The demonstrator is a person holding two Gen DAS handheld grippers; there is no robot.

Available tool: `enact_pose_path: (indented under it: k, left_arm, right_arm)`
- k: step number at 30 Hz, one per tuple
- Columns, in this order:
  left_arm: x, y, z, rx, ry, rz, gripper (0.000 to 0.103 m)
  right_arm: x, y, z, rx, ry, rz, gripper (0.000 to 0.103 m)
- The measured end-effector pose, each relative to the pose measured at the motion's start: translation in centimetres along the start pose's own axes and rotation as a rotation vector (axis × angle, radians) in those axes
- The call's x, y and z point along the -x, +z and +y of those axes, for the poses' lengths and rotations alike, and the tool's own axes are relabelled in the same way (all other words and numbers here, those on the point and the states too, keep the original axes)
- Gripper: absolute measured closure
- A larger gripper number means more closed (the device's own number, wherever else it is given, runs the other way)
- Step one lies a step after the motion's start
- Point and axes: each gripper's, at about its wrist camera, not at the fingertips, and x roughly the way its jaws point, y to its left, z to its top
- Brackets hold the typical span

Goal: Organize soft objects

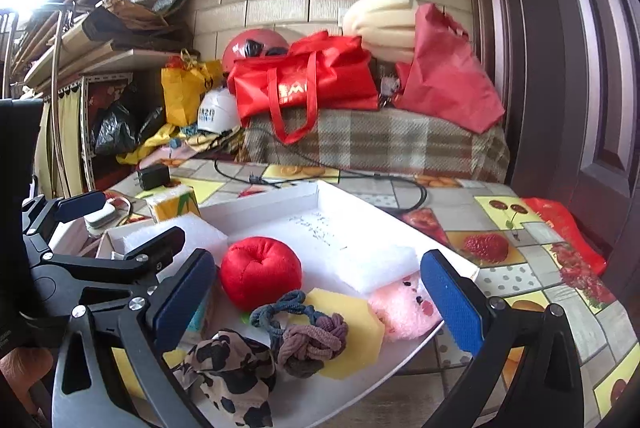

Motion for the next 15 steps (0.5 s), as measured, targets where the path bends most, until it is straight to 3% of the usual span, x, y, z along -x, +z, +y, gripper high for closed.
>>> enact_pose_path:
  k: [10, 15]
  left_arm:
    - [3.2, -0.8, 0.4, 0.071, -0.042, -0.032, 0.000]
    - [5.7, -2.1, 0.5, 0.126, -0.065, 0.015, 0.000]
  right_arm:
    - [1.9, -0.7, -0.8, -0.045, -0.024, 0.019, 0.000]
    - [3.4, -1.3, -0.7, -0.079, 0.002, 0.038, 0.000]
